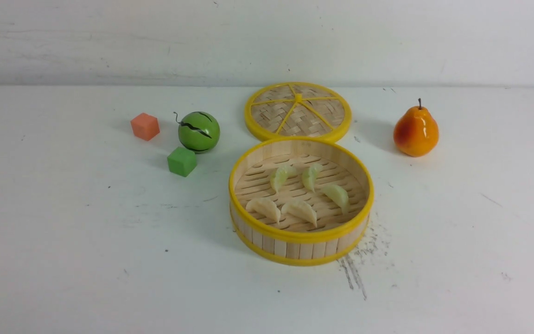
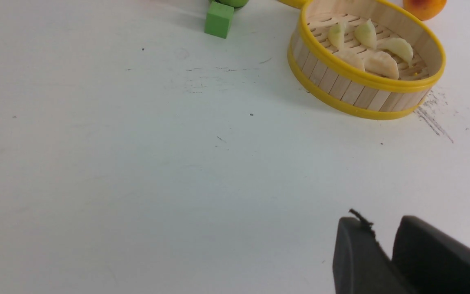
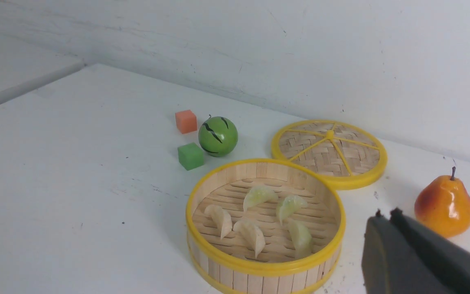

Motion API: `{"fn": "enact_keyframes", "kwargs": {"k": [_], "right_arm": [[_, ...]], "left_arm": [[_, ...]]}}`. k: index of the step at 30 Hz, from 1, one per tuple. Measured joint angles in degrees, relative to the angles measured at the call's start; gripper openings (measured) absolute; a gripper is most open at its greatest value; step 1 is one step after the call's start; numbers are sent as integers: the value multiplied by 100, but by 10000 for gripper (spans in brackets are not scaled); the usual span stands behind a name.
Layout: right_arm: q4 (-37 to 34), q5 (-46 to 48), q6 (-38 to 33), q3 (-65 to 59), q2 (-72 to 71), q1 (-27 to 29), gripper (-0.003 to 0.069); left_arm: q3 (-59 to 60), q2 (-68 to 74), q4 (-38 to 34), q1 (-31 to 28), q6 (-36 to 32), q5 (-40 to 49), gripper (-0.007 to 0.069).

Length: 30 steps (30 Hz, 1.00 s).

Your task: Put the dumplings into the steamer on the white table.

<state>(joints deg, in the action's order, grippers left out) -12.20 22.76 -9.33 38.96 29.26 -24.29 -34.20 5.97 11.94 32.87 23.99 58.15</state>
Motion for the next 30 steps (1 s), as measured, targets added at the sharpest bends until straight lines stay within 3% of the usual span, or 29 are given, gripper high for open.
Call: {"fn": "enact_keyframes", "kwargs": {"k": [7,13,18,21,26,30], "right_arm": [[105,-1071,0,-803,-164,182,-22],[75,-2063,0,-2291,-1019,1149,-22],[448,-1799,285,-3202,-1805,2209,-22],[737,-1462,741,-3515,-2158,2552,-22],[1260,-1061,1501,-3988,-2649,2658,-22],[1415,-607,1716,-4048,-2942,2658,-22]], "left_arm": [[0,0,5,0,0,0,147],[0,0,5,0,0,0,154],[0,0,5,0,0,0,158],[0,0,5,0,0,0,163],[0,0,5,0,0,0,167],[0,0,5,0,0,-2,174]]}}
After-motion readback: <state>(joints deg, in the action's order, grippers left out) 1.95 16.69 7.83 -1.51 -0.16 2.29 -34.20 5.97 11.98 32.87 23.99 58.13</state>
